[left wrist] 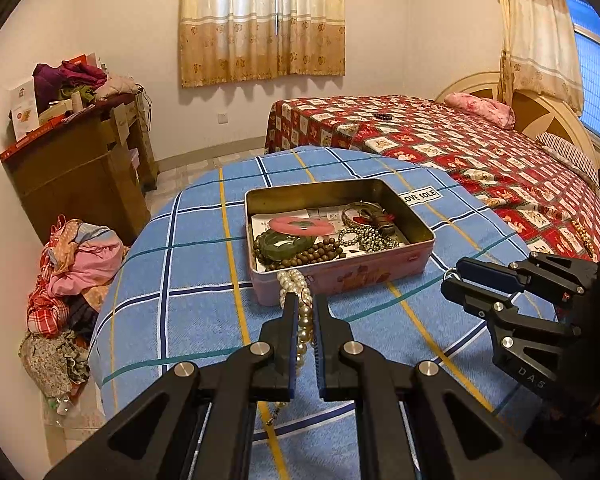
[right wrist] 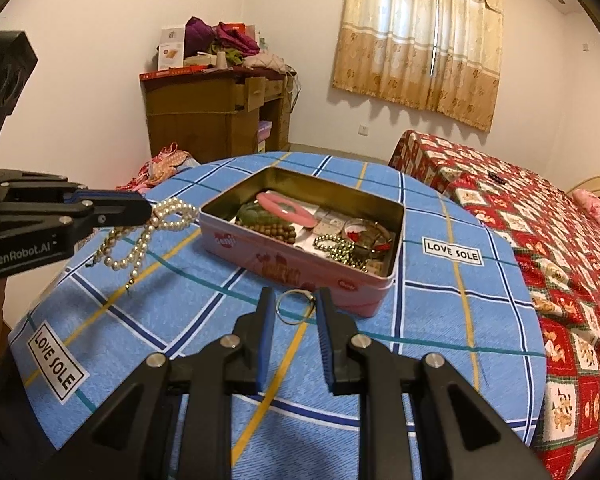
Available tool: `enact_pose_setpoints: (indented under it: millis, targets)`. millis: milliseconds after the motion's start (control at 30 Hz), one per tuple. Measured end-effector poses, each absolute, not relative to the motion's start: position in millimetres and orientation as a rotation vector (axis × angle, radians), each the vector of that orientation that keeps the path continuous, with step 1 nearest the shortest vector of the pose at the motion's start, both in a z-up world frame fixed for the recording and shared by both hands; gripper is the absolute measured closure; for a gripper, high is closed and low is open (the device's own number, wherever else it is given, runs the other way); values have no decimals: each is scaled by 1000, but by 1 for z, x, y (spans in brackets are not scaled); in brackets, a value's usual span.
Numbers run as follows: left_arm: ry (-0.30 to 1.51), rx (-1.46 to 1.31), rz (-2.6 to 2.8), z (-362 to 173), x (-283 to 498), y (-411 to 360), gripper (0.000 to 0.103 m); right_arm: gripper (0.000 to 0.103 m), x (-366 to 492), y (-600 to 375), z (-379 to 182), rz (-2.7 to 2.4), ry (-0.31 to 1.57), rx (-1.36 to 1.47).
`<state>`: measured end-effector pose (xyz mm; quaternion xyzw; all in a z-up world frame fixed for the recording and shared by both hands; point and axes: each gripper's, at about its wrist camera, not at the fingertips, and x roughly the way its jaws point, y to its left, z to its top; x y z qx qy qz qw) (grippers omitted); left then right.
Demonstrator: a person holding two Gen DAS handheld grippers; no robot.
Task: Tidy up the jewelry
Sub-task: 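Lift the pearl necklace and silver ring and carry both toward the pink tin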
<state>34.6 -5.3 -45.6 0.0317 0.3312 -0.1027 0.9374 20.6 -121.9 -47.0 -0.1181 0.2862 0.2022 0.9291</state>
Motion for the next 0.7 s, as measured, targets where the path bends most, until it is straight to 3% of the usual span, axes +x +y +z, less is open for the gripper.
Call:
enact_pose_setpoints:
  millis: [700]
  targets:
    - [621,25,-195,-37,32,-4,97,80,20,-132,-34,378,518,-193]
